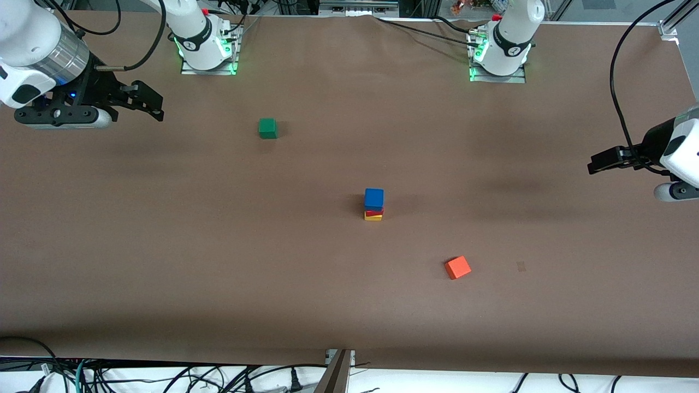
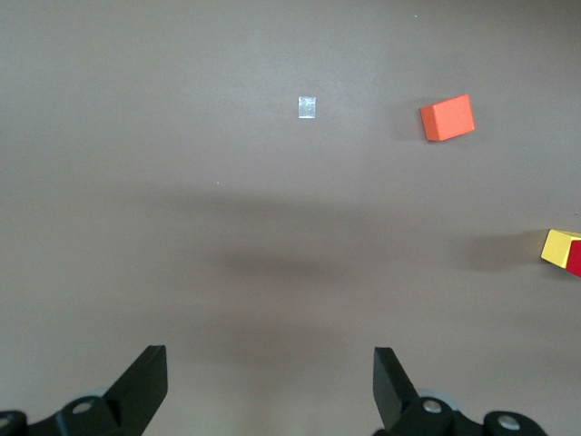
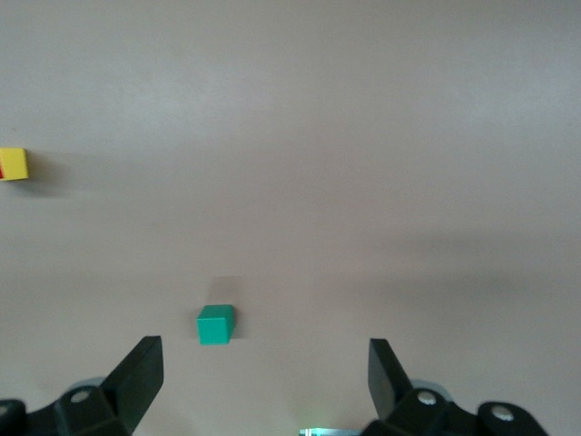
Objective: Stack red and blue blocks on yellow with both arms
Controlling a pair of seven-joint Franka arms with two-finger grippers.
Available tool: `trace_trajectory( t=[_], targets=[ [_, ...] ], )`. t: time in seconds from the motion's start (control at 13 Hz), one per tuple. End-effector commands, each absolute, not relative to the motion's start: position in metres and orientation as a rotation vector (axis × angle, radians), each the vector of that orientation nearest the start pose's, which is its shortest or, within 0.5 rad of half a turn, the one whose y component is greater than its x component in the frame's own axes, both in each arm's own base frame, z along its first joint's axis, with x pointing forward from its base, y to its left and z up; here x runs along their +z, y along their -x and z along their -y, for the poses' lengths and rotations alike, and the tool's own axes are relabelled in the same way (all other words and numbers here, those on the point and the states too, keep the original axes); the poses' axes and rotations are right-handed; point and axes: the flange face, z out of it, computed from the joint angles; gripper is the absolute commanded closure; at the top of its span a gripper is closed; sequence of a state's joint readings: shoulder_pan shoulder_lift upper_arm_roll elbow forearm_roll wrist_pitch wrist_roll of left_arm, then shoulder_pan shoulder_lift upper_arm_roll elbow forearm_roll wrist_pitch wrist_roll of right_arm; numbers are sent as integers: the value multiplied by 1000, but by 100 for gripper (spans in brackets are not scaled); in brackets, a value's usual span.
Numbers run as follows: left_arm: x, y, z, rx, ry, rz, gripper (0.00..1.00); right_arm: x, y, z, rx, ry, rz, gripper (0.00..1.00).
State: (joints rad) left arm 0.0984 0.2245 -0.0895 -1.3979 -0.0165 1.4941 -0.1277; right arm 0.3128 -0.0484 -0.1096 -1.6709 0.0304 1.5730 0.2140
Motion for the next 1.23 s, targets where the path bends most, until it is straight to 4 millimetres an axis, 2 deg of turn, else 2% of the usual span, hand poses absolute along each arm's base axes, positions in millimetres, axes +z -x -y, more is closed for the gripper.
trace_trajectory(
  t=[0.0,0.08,0.46,1.15],
  targets=[
    [570,-610,-13,187,3150,178,0,601,-525,-105,64,3132,48,0],
    [570,-610,-13,187,3150,178,0,599,-529,-103,63,3154,98,0],
    [570,-610,-16,187,3150,180,0,607,-536,-98,31,3144,87,0],
    [569,-610,-16,189,3154,137,0,607,-537,-99,33,3146,87,0]
  ],
)
